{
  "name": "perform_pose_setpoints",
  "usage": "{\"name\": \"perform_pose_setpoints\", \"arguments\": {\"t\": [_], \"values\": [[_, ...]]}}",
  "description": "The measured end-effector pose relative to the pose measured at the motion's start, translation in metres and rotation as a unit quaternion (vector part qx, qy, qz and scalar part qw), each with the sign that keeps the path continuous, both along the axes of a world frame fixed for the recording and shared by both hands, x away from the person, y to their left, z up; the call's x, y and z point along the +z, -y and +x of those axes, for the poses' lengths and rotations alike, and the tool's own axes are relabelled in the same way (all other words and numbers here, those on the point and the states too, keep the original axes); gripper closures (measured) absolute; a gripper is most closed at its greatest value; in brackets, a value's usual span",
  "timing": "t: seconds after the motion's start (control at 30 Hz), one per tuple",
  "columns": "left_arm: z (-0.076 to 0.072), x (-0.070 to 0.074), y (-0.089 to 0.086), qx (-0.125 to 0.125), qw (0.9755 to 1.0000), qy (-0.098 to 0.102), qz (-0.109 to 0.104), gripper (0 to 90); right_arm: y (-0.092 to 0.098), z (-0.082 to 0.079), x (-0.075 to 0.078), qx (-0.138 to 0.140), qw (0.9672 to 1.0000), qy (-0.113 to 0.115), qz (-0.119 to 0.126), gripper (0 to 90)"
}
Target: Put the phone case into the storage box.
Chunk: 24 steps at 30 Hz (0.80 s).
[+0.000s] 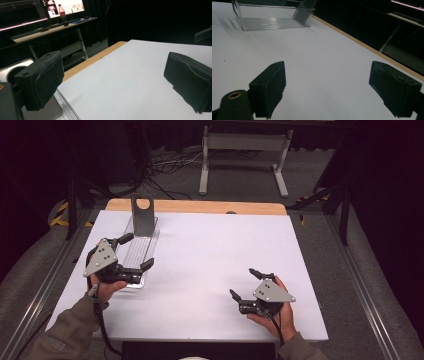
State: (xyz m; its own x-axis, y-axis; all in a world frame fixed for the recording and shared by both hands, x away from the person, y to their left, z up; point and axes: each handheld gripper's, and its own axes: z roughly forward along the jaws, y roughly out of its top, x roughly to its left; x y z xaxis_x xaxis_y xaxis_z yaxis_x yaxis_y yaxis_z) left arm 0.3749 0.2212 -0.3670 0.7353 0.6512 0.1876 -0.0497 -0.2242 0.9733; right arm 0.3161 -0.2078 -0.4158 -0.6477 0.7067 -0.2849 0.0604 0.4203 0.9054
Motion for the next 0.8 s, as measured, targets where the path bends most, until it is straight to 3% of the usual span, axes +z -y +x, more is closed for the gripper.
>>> {"name": "perform_pose_setpoints", "arguments": {"t": [0.8], "values": [[-0.017,-0.004,-0.001,-0.014,0.9999,0.001,0.006,3.3,-0.003,-0.002,0.000,0.008,0.9999,0.001,-0.006,15.1]]}}
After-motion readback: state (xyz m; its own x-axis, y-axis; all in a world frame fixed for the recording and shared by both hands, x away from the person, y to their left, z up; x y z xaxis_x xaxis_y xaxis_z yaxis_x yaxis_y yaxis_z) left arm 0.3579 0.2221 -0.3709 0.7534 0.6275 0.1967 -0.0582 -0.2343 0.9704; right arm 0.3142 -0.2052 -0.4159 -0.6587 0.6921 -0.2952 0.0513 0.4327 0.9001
